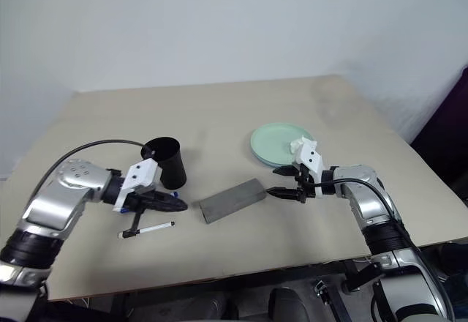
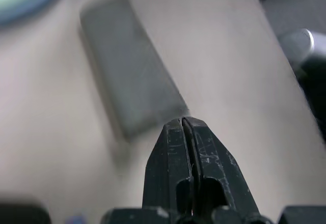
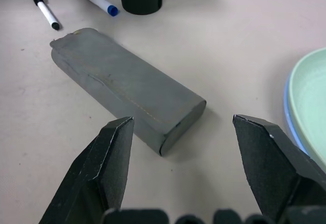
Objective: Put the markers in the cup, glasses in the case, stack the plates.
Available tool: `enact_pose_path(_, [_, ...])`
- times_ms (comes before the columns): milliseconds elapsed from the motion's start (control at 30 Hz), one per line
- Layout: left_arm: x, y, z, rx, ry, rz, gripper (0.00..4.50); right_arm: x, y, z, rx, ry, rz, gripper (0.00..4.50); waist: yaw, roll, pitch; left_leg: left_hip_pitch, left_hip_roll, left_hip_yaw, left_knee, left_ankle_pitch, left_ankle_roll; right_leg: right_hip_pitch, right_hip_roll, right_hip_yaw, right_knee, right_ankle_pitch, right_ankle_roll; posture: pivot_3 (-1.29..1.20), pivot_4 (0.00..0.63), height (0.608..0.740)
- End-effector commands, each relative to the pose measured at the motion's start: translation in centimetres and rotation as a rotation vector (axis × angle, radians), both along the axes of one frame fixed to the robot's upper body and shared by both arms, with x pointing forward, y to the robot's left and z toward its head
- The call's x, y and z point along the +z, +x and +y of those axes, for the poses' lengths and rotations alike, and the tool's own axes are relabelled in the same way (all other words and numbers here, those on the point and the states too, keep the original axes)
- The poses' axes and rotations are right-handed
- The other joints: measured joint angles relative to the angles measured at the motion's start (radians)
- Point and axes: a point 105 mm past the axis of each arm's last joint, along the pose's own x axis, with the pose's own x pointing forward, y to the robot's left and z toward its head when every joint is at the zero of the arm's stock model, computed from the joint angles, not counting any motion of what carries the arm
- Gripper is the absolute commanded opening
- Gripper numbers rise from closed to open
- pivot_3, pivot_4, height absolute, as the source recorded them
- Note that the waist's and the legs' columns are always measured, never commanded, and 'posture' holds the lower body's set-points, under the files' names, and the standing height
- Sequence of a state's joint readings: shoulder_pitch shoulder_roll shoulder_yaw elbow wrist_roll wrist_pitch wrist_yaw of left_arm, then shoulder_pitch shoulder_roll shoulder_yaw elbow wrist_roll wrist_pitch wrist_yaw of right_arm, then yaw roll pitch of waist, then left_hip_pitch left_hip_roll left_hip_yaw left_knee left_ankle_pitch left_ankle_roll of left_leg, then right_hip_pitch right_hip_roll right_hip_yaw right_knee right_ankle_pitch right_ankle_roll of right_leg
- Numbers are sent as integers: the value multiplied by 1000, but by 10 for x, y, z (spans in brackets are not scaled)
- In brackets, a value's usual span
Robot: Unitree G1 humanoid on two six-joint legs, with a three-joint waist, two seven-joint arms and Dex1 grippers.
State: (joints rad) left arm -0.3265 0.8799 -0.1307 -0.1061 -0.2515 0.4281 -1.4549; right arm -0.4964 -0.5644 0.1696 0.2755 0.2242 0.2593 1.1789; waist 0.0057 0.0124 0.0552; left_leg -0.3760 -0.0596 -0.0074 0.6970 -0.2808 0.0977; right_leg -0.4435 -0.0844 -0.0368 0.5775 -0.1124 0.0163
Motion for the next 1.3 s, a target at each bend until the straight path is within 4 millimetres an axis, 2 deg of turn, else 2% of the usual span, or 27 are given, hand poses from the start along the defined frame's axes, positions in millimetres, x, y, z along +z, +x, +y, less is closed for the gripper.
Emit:
enact_pose_path(33, [5,-4,12,21,35,-20,577,9,4,0,-3,8,-44,3386,1,0,0,0,0,0,0,0,0,0,0,0,0,0,0,0,0,740])
enact_pose_path(233, [-10,-7,39,103,107,17,2571,7,3,0,-4,10,-42,3386,-1,0,0,0,0,0,-1,0,-1,-1,0,0,1,0,0,0,0,740])
enact_pose_path(367, [-22,-9,53,117,179,25,2571,5,3,0,-7,12,-41,3386,0,0,0,0,0,0,-3,1,-2,-2,0,0,2,0,0,0,0,740])
enact_pose_path(800, [-50,-14,77,123,298,76,2571,1,1,-3,-33,12,-41,3386,-1,0,0,0,0,1,-4,1,-3,-2,-1,0,1,0,0,0,0,740])
enact_pose_path(900, [-54,-15,79,123,304,83,2088,1,2,-3,-36,10,-42,3386,-1,0,0,1,1,1,-4,1,-3,-2,-1,0,1,0,0,0,0,740])
enact_pose_path(1100, [-57,-16,80,134,296,79,189,2,4,-3,-33,6,-43,3386,-2,1,0,2,2,3,-6,0,-3,-3,-1,0,1,0,0,0,0,740])
enact_pose_path(1167, [-57,-16,80,135,291,78,58,2,4,-3,-32,5,-43,3386,-2,1,0,2,2,3,-6,0,-3,-3,-1,0,1,0,0,0,0,740])
enact_pose_path(1300, [-37,-16,60,122,124,60,58,2,6,-2,-25,2,-46,3386,-2,1,0,1,2,4,-6,0,-3,-4,-1,0,1,0,0,0,0,740])
